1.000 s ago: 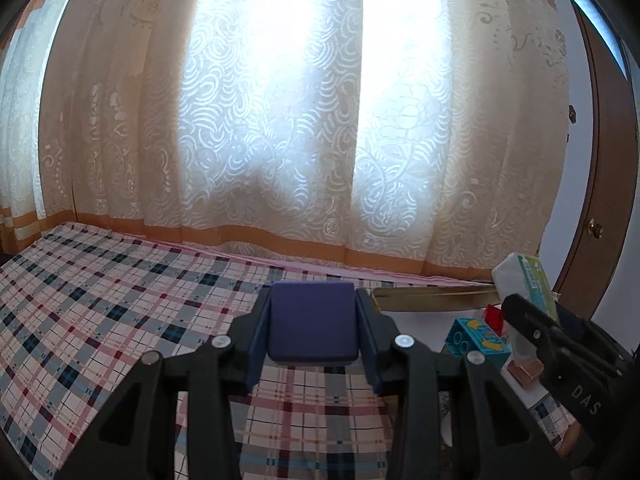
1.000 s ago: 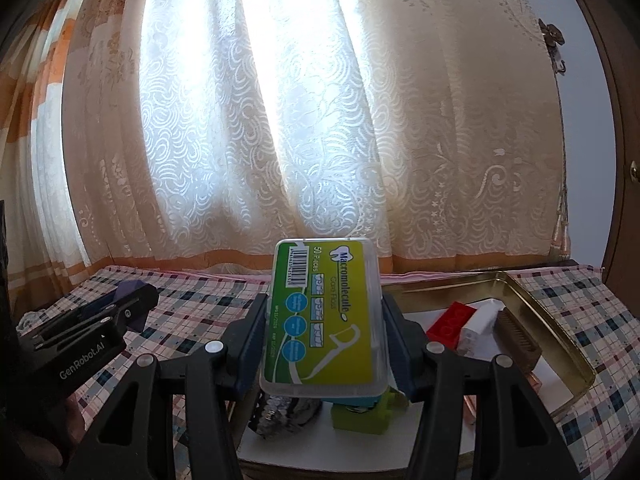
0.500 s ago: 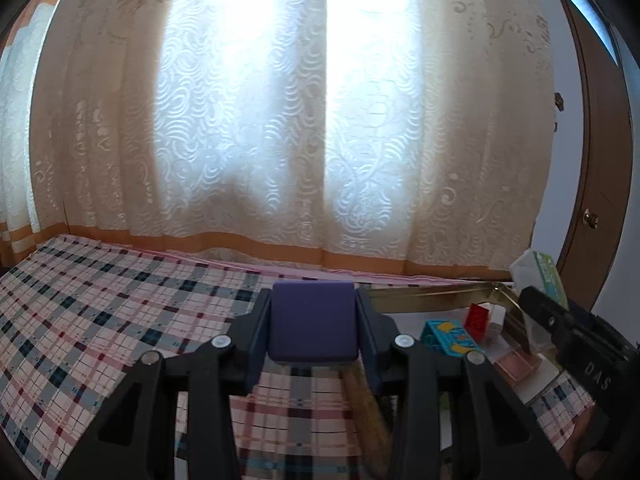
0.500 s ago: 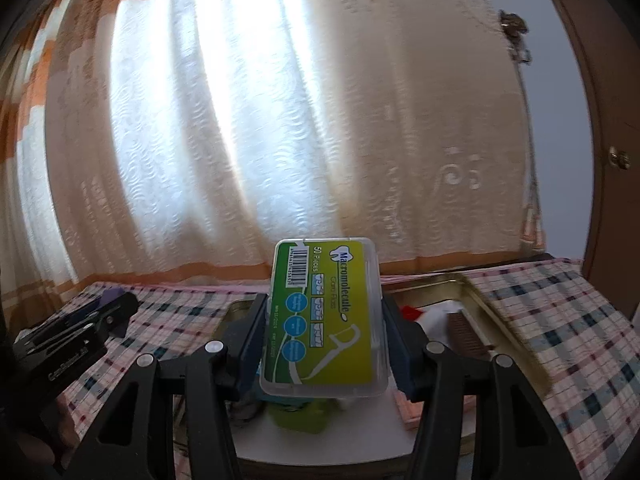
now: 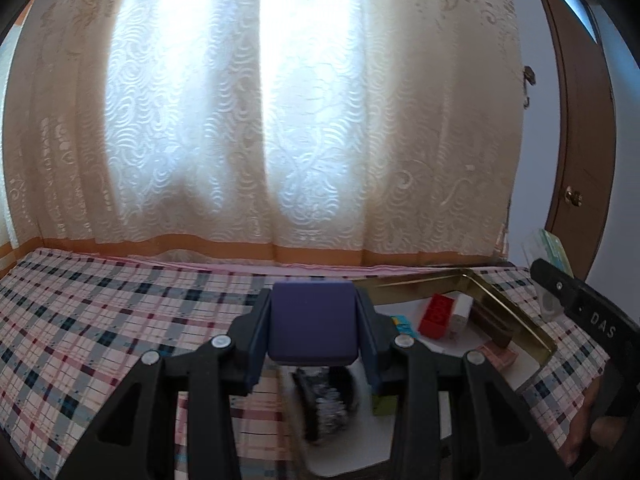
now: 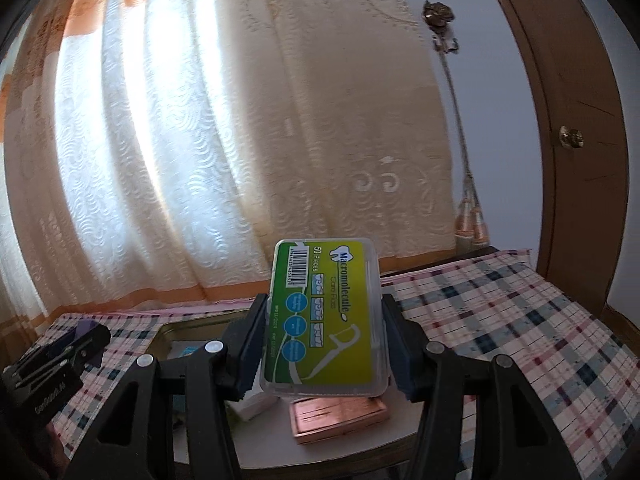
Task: Organize rigid objects
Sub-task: 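Carry the floss case over the gold tray with the right gripper while the left carries the purple cube, then lower the purple cube onto the blue block with the left gripper while the right lowers the floss case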
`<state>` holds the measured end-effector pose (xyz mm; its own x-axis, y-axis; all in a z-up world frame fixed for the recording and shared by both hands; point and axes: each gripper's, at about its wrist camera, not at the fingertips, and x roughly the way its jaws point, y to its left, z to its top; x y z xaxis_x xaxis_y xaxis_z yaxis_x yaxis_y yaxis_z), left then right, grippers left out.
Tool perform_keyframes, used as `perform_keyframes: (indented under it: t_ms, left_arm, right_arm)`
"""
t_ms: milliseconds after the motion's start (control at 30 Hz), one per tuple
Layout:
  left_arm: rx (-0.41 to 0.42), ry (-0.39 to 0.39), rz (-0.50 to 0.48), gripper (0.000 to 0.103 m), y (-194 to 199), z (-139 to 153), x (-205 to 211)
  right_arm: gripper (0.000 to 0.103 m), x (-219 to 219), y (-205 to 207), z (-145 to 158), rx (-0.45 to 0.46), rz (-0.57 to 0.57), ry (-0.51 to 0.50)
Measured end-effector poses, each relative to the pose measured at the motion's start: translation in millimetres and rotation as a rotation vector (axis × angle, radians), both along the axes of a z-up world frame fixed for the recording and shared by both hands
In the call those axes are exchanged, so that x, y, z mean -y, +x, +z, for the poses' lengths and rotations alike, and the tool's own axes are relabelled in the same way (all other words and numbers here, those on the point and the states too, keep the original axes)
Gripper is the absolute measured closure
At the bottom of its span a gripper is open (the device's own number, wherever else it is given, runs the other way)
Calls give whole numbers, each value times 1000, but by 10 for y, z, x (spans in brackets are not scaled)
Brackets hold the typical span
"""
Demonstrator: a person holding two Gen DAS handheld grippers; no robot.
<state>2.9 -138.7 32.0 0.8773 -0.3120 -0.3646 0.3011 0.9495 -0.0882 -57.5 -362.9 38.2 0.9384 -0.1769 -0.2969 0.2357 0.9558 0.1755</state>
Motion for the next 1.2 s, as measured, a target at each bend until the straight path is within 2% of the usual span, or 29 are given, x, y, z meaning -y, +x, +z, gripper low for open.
perform_keyframes:
  t_ms: [167,633,833,1200]
  left_arm:
    - [-3,22,-40,64,-11,-6,213]
    - [-24,66,-94,64,6,-75,666]
    - [-66,79,-110,64,104,-146,781]
    - [-160,111,-44,64,497,-265,798]
  right_arm:
    - [46,59,27,-16,-19,-23,-53]
    - [46,150,168,-110,-78,-19,-81]
    - [46,145,207,-136,-98,-22,-91]
    - [46,103,406,-251,-162,1,-77]
